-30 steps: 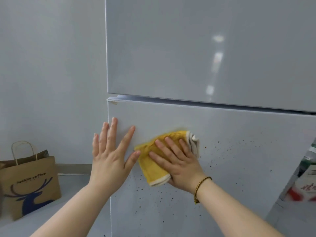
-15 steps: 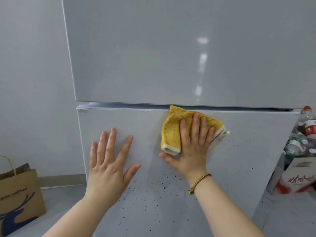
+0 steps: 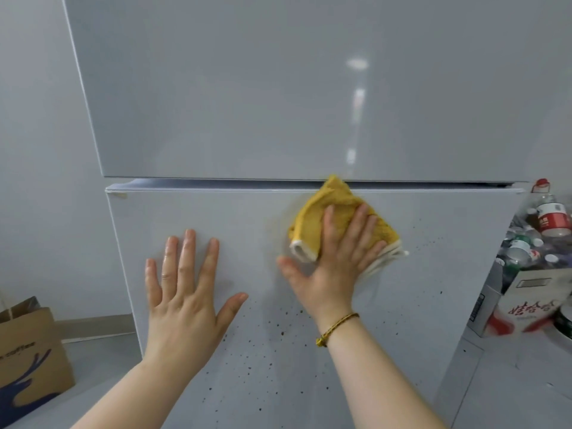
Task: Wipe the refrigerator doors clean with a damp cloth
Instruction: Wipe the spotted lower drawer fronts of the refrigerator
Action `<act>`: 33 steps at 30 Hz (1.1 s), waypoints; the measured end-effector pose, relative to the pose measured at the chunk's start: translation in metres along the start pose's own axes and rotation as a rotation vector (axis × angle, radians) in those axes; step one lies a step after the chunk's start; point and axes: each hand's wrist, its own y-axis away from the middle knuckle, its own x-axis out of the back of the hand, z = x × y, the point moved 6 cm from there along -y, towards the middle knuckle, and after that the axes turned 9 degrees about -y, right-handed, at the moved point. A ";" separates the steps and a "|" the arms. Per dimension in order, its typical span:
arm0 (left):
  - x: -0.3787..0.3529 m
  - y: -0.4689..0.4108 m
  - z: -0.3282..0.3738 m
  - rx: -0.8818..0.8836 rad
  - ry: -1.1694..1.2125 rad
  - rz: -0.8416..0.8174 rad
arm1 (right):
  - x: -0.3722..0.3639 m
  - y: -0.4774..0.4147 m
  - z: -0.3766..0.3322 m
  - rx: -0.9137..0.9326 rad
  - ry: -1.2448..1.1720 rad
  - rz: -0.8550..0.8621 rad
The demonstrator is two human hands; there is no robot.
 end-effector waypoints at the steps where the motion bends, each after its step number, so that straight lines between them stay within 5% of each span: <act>1: -0.002 0.000 0.002 0.010 0.013 -0.005 | -0.003 0.006 -0.005 0.081 -0.038 -0.087; 4: -0.005 0.000 0.006 0.042 0.037 -0.018 | 0.007 0.010 -0.004 0.133 -0.244 -0.205; 7: -0.004 0.000 0.004 0.047 0.030 -0.009 | 0.016 -0.005 0.002 0.009 -0.336 -0.012; 16: -0.005 0.002 0.013 -0.048 -0.054 0.018 | 0.013 -0.002 0.026 -0.211 0.036 0.372; 20: -0.009 0.003 0.020 -0.149 -0.042 0.084 | -0.019 0.025 0.001 0.289 0.163 0.044; 23: -0.009 0.003 0.018 -0.158 -0.043 0.079 | -0.003 0.012 0.031 0.456 0.227 0.037; 26: -0.010 0.004 0.016 -0.190 -0.043 0.089 | 0.029 -0.015 0.074 0.201 0.202 0.155; 30: -0.011 0.004 0.018 -0.205 -0.038 0.098 | 0.055 -0.026 0.107 -0.487 -0.108 0.478; 32: -0.012 0.005 0.020 -0.197 -0.045 0.111 | 0.045 -0.020 0.086 -0.569 -0.126 0.540; 33: -0.013 0.005 0.020 -0.185 -0.050 0.111 | 0.036 -0.018 0.068 -0.461 -0.072 0.503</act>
